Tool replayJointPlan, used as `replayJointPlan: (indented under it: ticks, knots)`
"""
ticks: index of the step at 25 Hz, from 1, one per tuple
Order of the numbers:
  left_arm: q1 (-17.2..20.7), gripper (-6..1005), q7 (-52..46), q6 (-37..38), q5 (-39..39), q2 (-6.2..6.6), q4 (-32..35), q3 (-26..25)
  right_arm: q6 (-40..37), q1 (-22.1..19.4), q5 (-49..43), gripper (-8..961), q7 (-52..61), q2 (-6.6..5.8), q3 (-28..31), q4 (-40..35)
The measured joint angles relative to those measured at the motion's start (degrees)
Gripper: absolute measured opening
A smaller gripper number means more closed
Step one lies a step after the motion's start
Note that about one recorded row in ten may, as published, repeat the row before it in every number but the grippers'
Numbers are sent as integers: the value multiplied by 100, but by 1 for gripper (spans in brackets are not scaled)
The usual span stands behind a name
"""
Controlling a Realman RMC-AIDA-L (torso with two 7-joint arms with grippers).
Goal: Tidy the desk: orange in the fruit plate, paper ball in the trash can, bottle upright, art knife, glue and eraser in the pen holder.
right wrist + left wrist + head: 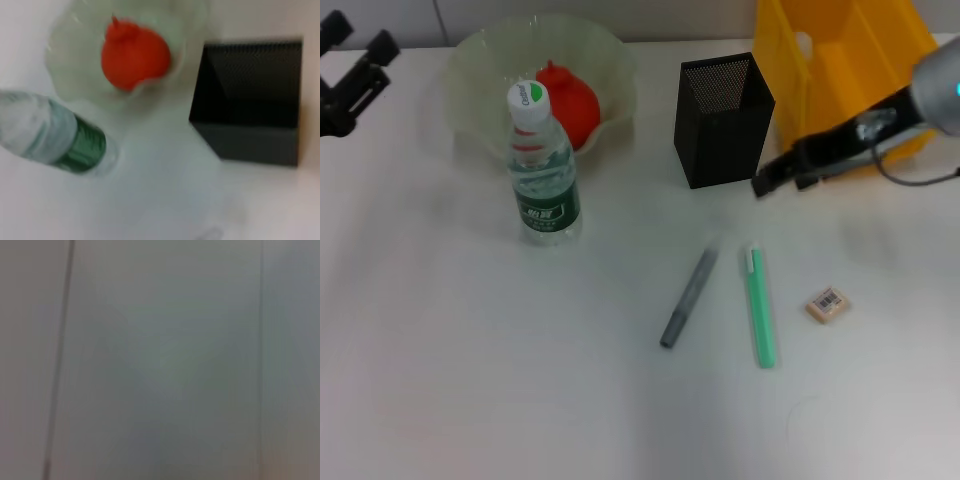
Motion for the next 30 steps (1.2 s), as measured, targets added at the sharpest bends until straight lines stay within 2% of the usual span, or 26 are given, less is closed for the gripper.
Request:
replayJointPlan:
  ticks: [1,3,4,5,9,15,19,30]
  knots:
    - [71,619,268,-15,2,-34,-29,-334,-36,199,-177,637,163,5,-43,229]
    - [82,619,341,-28,4,-44,-28,-398,-29,556,-442,637,385,10,-130,767]
    - [108,619,400,-38,6,-43,-6,-459,35,870,-650,638,511,12,-170,1317]
    - [112,619,401,-38,6,-37,2,-463,35,870,-650,638,511,12,-170,1317]
    - [120,619,435,-31,-6,-3,17,-493,103,1381,-1094,638,680,18,-213,2048]
    - [27,619,676,-50,-15,-61,15,-673,123,1551,-1173,635,726,53,-296,2347]
    - [-74,618,790,-129,3,-79,-16,-685,446,1649,-1180,626,732,58,-362,2870]
    - [-142,618,879,-179,4,-99,-8,-672,942,1753,-1155,601,739,65,-667,3254]
